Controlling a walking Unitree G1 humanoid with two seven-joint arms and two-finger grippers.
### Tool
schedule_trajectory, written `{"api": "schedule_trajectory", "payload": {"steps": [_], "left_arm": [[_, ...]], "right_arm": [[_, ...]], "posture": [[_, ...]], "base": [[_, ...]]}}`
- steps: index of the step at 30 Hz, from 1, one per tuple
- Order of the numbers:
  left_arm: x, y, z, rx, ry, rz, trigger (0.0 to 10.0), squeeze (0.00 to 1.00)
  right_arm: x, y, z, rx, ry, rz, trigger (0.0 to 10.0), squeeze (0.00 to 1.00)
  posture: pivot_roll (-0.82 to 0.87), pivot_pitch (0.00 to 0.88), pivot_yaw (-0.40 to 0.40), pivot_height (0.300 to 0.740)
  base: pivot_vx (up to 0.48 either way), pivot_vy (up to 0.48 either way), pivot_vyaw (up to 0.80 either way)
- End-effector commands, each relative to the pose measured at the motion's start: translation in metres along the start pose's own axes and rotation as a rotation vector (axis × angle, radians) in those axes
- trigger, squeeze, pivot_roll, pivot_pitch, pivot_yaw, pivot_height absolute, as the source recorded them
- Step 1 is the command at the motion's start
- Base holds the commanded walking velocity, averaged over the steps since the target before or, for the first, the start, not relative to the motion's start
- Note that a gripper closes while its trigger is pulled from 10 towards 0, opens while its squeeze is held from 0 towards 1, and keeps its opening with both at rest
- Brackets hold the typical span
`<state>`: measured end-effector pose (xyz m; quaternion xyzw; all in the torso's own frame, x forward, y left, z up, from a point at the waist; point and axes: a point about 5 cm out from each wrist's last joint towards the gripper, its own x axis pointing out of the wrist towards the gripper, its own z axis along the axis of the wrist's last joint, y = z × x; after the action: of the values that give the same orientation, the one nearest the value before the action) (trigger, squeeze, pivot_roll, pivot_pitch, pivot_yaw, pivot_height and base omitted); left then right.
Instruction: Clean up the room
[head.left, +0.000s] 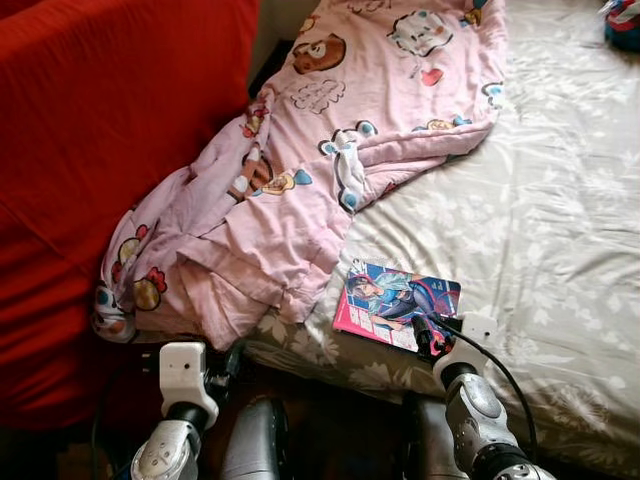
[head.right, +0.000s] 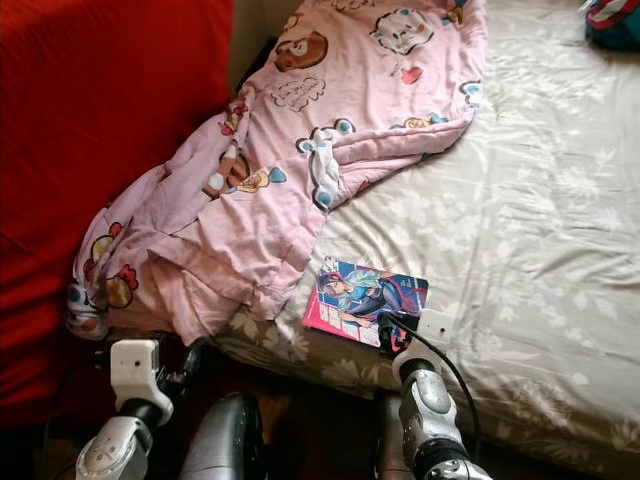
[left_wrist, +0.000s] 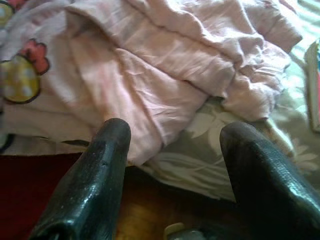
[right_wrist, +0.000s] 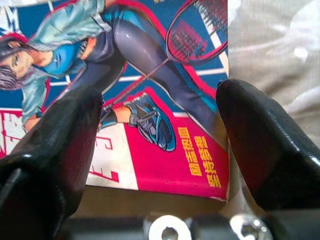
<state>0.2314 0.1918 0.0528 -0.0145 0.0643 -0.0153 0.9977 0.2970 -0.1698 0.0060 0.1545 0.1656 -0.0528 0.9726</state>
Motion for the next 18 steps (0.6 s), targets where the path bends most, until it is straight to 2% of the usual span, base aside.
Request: {"api": "schedule_trajectory", "payload": {"steps": [1,6,12,18], "left_arm": [[-0.006,0.009,-0.003,0.004,0.025,0.021,10.0,0.0],[-0.01,0.013,-0.003,0.022,0.037,0.024,10.0,0.0],[-0.015,0.019,-0.002,0.048,0.055,0.021,10.0,0.0],[-0.016,0.017,-0.001,0.053,0.06,0.013,10.0,0.0]], "right_arm": [[-0.006,-0.003,-0.014,0.028,0.042,-0.022,10.0,0.0],[-0.007,-0.006,-0.014,0.052,0.025,-0.042,10.0,0.0],[-0.01,-0.014,-0.009,0.089,-0.046,-0.087,10.0,0.0],[-0.014,-0.016,-0.019,0.099,-0.007,-0.085,10.0,0.0]], "posture": [[0.11,0.284,0.13,0.612],[0.12,0.289,0.142,0.612],[0.12,0.293,0.157,0.612],[0.12,0.293,0.161,0.612]], "base": [[0.0,0.0,0.0],[0.0,0.0,0.0],[0.0,0.0,0.0],[0.0,0.0,0.0]]}}
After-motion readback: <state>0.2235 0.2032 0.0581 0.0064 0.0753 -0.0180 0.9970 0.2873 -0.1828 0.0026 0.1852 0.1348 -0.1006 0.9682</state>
